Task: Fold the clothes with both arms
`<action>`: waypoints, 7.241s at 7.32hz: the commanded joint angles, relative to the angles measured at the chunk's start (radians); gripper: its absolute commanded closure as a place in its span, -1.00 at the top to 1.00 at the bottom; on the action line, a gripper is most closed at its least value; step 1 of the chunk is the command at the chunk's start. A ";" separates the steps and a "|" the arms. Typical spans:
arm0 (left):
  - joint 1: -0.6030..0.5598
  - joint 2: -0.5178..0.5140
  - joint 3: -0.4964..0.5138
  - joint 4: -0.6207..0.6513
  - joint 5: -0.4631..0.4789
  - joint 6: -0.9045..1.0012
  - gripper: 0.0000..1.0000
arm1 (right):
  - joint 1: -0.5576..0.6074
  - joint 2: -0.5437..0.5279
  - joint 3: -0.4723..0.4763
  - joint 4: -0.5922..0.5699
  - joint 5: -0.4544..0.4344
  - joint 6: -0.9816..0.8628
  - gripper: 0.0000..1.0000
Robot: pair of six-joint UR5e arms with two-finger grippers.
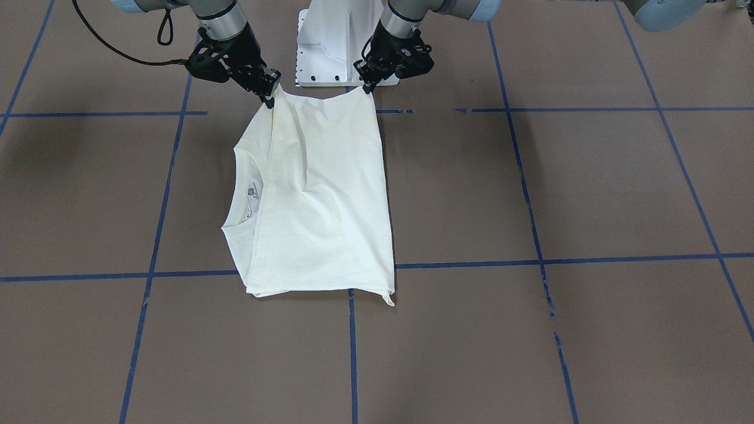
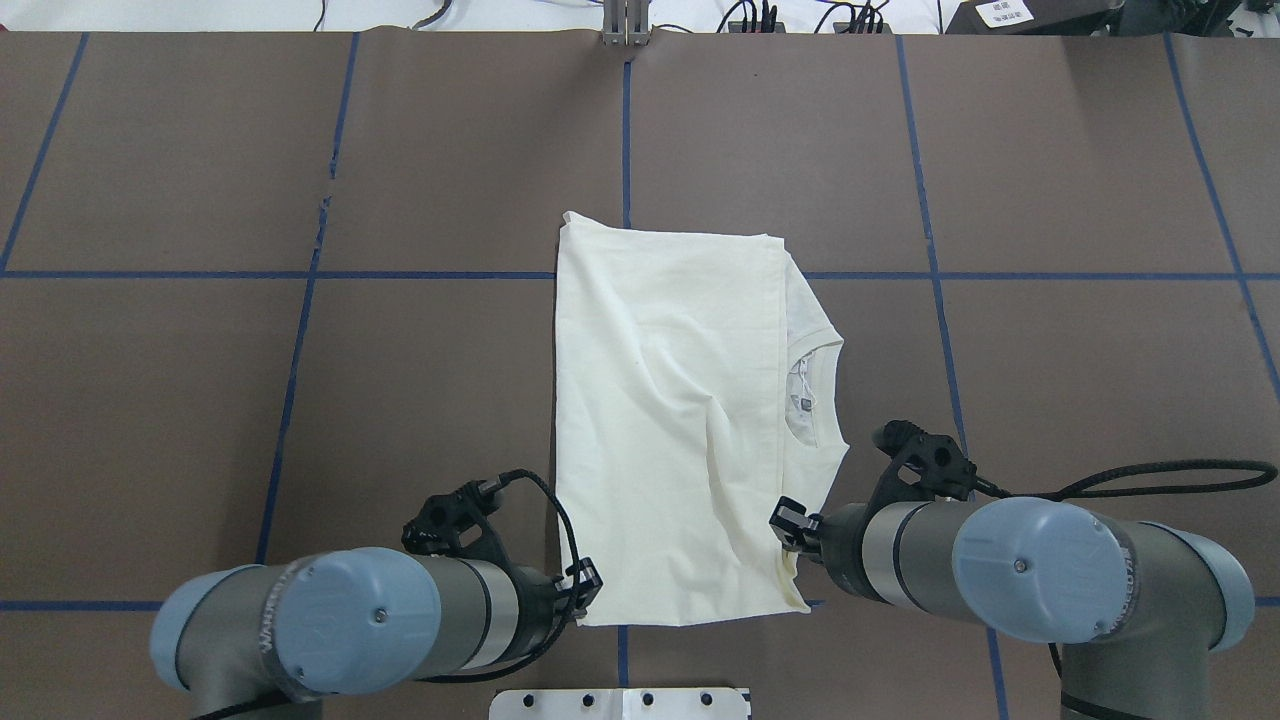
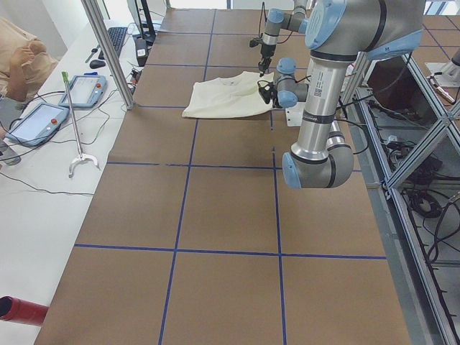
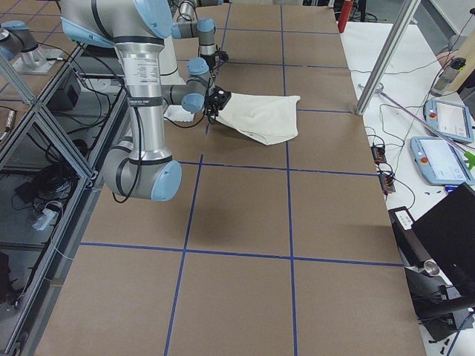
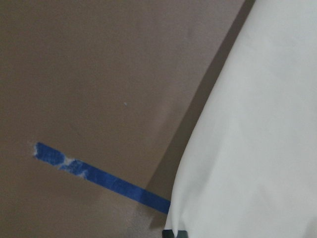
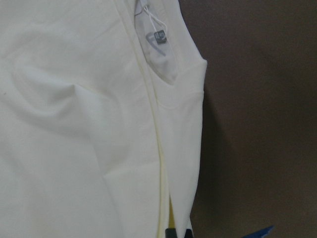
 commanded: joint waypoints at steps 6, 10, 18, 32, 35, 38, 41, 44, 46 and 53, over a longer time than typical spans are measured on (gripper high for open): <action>-0.481 -0.345 0.581 -0.167 -0.112 0.136 -1.00 | 0.474 0.454 -0.641 0.011 0.179 -0.263 -1.00; -0.565 -0.371 0.768 -0.290 -0.055 0.339 0.68 | 0.638 0.648 -0.969 0.098 0.357 -0.605 1.00; -0.367 -0.192 0.546 -0.378 -0.053 0.342 -1.00 | 0.560 0.640 -0.928 0.106 0.366 -0.466 -1.00; -0.337 -0.129 0.638 -0.773 -0.330 0.496 -1.00 | 0.536 0.645 -0.929 0.120 0.374 -0.457 -1.00; -0.408 -0.104 0.485 -0.532 -0.360 0.486 -1.00 | 0.537 0.645 -0.926 0.120 0.374 -0.452 -1.00; -0.404 -0.182 0.455 -0.379 -0.226 0.473 -1.00 | 0.569 0.630 -0.886 0.121 0.439 -0.455 -1.00; -0.366 -0.236 0.625 -0.447 -0.197 0.420 -1.00 | 0.635 0.525 -0.802 0.121 0.498 -0.493 -1.00; -0.384 -0.027 0.390 -0.425 -0.205 0.483 -1.00 | 0.715 0.379 -0.684 0.114 0.567 -0.591 -1.00; -0.453 0.000 0.266 -0.229 -0.200 0.628 -1.00 | 0.819 0.219 -0.598 0.104 0.584 -0.791 -1.00; -1.169 0.420 0.151 -0.063 -0.551 1.746 0.80 | 1.290 -0.043 -0.586 -0.216 0.663 -1.829 1.00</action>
